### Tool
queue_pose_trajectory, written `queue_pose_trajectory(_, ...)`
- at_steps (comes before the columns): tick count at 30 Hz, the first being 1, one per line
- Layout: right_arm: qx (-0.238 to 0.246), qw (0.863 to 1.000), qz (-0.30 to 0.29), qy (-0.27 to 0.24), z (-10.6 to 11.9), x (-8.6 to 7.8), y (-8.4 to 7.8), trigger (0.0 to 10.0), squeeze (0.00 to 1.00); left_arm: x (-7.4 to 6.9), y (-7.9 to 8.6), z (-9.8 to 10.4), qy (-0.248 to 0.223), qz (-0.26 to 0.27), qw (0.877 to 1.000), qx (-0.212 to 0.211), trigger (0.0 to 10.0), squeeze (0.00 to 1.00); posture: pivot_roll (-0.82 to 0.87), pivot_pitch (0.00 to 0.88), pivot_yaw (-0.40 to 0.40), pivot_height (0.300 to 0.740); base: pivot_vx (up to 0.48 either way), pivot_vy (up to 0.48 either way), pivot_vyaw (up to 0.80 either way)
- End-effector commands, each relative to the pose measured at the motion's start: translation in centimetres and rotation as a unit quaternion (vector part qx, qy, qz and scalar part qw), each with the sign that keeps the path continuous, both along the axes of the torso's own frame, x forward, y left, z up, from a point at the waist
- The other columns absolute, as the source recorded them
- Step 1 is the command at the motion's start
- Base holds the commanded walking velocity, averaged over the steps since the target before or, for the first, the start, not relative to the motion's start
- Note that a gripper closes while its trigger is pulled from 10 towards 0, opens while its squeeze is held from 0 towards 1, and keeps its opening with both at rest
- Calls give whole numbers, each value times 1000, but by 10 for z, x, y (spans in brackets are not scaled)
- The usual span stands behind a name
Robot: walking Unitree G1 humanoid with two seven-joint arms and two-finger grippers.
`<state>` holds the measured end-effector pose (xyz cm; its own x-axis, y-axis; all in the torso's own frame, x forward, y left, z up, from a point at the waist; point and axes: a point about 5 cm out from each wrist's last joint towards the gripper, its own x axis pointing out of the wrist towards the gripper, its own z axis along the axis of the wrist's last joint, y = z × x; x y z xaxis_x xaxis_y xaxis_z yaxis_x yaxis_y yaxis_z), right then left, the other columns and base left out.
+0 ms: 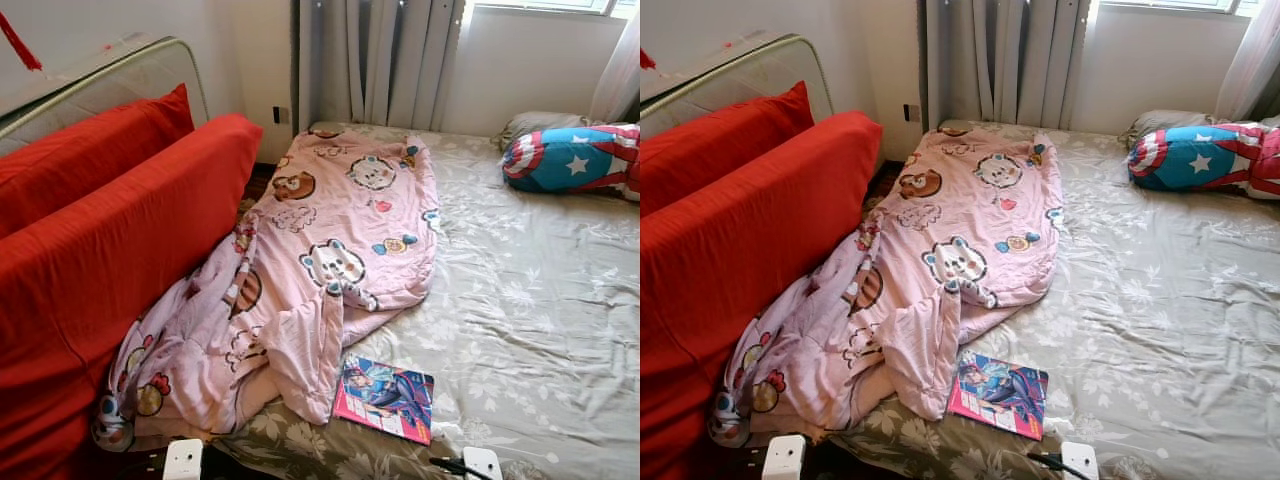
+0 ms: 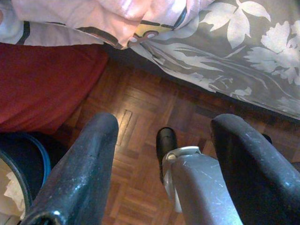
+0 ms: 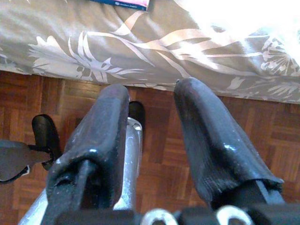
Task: Clean up the room
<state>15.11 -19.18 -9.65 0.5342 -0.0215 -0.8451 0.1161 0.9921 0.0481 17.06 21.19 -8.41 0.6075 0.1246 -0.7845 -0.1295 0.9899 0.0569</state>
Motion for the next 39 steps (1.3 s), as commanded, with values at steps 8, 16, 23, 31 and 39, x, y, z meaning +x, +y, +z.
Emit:
queue_pose_trajectory(8, 25, 999, 8, -34, 7, 16, 4, 10000, 0, -45, -6, -14, 16, -50, 999, 0, 10000, 0, 63, 0, -112, 740, 0, 0, 0)
queue_pose_trajectory(16, 25, 999, 8, -34, 7, 16, 4, 10000, 0, -45, -6, -14, 16, -50, 999, 0, 10000, 0, 63, 0, -112, 740, 0, 0, 0)
queue_pose_trajectory(23, 25, 999, 8, -34, 7, 16, 4, 10000, 0, -45, -6, -14, 16, -50, 999, 0, 10000, 0, 63, 0, -112, 740, 0, 0, 0)
queue_pose_trajectory(31, 32, 999, 4, -40, 7, 16, 6, 10000, 0, -43, -5, -12, -6, -46, 999, 5, 10000, 0, 72, 0, -115, 740, 0, 0, 0)
queue_pose_trajectory(39, 35, 998, 4, -43, 7, 17, 8, 10000, 0, -40, -6, -8, -36, -56, 998, 8, 10000, 0, 74, 0, -112, 740, 0, 0, 0)
